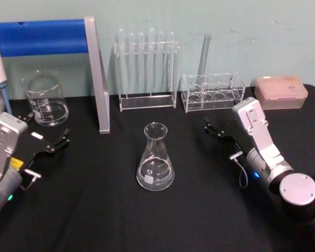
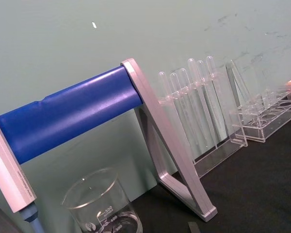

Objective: Grasp the erlenmeyer flask with one hand, shake it three times, then place it back.

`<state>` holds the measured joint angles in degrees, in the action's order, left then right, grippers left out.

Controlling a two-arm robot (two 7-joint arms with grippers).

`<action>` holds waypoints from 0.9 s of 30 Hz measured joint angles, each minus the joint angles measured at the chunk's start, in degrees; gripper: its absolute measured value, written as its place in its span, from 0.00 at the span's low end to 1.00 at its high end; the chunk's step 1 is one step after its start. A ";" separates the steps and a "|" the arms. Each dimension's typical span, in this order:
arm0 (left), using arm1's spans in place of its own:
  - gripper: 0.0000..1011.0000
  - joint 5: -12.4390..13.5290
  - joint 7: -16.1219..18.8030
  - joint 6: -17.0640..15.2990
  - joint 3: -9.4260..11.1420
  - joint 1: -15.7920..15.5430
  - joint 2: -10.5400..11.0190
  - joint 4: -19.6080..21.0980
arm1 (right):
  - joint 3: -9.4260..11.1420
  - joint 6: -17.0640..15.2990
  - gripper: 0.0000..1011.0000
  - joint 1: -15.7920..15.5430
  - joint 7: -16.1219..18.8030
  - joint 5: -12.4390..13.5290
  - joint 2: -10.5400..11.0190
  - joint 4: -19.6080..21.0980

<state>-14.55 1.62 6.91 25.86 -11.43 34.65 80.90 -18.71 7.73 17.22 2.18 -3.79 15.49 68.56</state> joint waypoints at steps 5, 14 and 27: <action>0.99 0.00 0.00 0.00 0.00 0.00 0.00 0.00 | 0.00 0.00 0.99 0.00 -0.01 0.00 0.00 0.00; 0.99 0.00 0.00 0.00 0.00 0.00 0.00 0.00 | 0.00 0.01 0.99 0.00 -0.01 0.01 0.00 0.00; 0.99 0.00 0.00 0.00 0.00 0.00 0.00 0.00 | 0.00 0.01 0.99 0.00 0.00 0.05 0.00 0.00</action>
<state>-14.55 1.62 6.91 25.86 -11.43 34.65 80.90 -18.71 7.73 17.22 2.18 -3.75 15.49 68.56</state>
